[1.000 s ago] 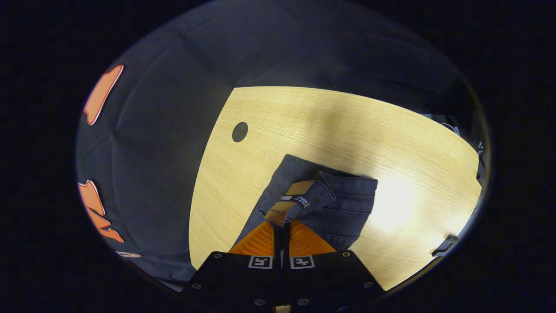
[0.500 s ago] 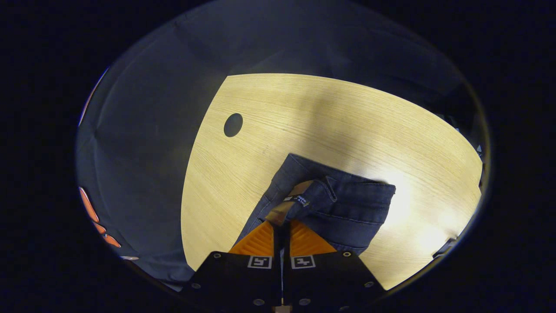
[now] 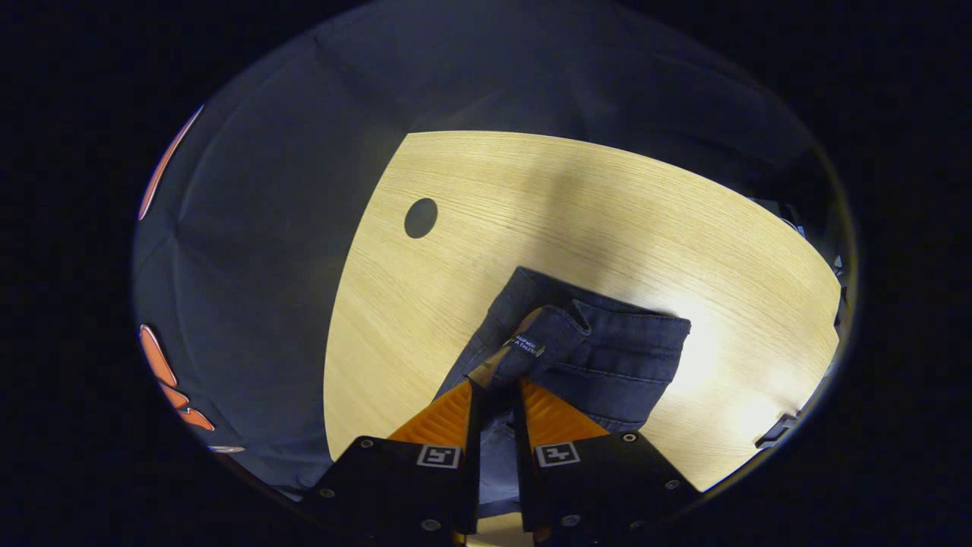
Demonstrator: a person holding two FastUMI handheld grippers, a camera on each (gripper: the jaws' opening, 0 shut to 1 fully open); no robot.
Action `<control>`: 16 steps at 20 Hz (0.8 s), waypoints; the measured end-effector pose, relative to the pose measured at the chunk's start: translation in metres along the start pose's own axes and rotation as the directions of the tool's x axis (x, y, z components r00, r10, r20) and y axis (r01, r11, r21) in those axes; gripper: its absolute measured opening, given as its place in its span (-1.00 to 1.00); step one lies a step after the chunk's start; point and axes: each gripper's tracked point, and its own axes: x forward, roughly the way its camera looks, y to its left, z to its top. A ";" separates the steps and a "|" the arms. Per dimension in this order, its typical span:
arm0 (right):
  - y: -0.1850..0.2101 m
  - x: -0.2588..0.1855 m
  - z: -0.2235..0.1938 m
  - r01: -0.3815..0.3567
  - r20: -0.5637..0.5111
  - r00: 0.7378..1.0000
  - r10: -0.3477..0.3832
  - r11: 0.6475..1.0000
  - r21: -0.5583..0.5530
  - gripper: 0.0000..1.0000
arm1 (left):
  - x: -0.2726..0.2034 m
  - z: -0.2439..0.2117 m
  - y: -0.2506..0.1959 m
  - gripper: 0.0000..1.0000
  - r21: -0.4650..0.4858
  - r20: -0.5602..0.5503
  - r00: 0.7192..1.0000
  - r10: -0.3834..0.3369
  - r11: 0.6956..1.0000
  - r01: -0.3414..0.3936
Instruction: Grasp the waist and the cuffs of the jeans and fold them to make the two legs overlap; first hold the waist and fold one-third of the jeans toward the cuffs, then hold the cuffs and fold the remaining one-third in the same direction to finish folding.
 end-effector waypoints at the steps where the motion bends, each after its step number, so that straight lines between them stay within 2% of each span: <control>1: 0.003 -0.004 -0.001 -0.017 0.006 1.000 0.017 1.000 -0.002 -0.53 | -0.006 0.005 -0.004 0.57 0.009 0.018 1.000 -0.014 1.000 0.013; 3: 0.019 -0.012 0.011 -0.081 0.058 0.995 0.081 0.997 0.004 -0.34 | -0.018 0.001 -0.009 0.66 0.020 0.011 1.000 -0.015 1.000 0.015; 5: 0.030 -0.020 0.012 -0.134 0.068 0.989 0.133 0.991 0.024 -0.31 | -0.024 -0.001 -0.011 0.72 -0.004 0.010 0.999 -0.035 0.999 0.035; 7: 0.025 -0.026 0.014 -0.129 0.078 0.989 0.128 0.992 0.014 -0.31 | -0.032 -0.001 -0.015 0.83 -0.037 0.015 0.998 -0.061 0.997 0.061; 8: 0.017 -0.027 0.014 -0.107 0.083 0.991 0.107 0.994 -0.001 -0.12 | -0.034 -0.004 -0.015 0.83 -0.037 0.015 0.997 -0.070 0.997 0.070; 9: 0.009 -0.027 0.014 -0.083 0.088 0.993 0.084 0.996 -0.016 -0.19 | -0.036 -0.007 -0.016 0.92 -0.027 0.016 0.997 -0.074 0.997 0.074; 10: 0.000 -0.027 0.013 -0.061 0.087 0.994 0.063 0.998 -0.023 0.56 | -0.039 -0.012 -0.017 0.93 -0.014 0.017 0.997 -0.075 0.997 0.075; 11: -0.006 -0.028 0.012 -0.051 0.086 0.995 0.053 0.998 -0.023 0.49 | -0.042 -0.015 -0.020 0.95 0.000 0.017 0.997 -0.077 0.997 0.077; 12: -0.014 -0.027 0.011 -0.038 0.082 0.996 0.039 0.999 -0.017 0.68 | -0.047 -0.020 -0.024 0.94 0.010 0.014 0.997 -0.078 0.997 0.077; 16: -0.049 -0.025 0.010 0.038 0.080 0.996 -0.035 0.999 -0.031 0.87 | -0.062 -0.037 -0.034 0.97 0.017 -0.008 0.996 -0.090 0.996 0.090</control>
